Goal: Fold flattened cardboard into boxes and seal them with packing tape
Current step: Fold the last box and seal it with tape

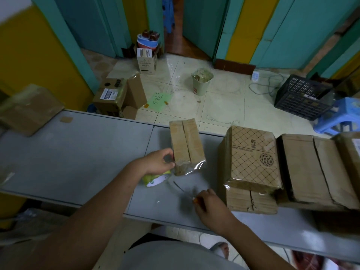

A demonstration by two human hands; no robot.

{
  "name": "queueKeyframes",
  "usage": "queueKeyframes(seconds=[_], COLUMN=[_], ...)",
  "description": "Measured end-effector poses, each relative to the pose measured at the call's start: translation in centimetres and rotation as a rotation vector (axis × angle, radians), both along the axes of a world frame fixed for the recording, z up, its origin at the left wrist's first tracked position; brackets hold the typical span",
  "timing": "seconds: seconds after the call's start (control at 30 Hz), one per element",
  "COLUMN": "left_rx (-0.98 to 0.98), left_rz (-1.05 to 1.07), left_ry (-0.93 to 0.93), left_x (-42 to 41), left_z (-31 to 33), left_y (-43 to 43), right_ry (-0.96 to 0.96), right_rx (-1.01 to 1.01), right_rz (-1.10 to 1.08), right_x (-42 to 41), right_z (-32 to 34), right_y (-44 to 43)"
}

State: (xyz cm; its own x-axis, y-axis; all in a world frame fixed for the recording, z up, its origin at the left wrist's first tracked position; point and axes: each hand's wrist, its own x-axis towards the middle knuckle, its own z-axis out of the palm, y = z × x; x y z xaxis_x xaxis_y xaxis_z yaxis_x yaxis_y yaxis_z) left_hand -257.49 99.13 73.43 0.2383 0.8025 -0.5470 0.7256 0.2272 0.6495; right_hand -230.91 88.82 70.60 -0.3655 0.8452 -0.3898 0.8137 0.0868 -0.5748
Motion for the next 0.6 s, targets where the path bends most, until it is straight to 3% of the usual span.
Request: queueKeyframes(seconds=[0.2,0.27,0.47,0.6], left_rx=[-0.026,-0.03,-0.03,-0.064], left_rz=[-0.023,-0.029,-0.055,0.001], left_ry=[0.063,0.065,0.142,0.19], left_x=[0.4,0.4,0.4,0.1], left_z=[0.0,-0.2,-0.2,-0.6], left_y=[0.3,0.3,0.8,0.9], right_ry=[0.264,0.297,0.129,0.016], right_rx=[0.202,0.273,0.228,0.191], right_rz=[-0.273,-0.262,-0.007,0.019], right_x=[2.2,1.1,-4.4,-4.9], right_z=[7.2,8.1,7.0,5.7], right_y=[-0.5,1.5,9.4,10.4])
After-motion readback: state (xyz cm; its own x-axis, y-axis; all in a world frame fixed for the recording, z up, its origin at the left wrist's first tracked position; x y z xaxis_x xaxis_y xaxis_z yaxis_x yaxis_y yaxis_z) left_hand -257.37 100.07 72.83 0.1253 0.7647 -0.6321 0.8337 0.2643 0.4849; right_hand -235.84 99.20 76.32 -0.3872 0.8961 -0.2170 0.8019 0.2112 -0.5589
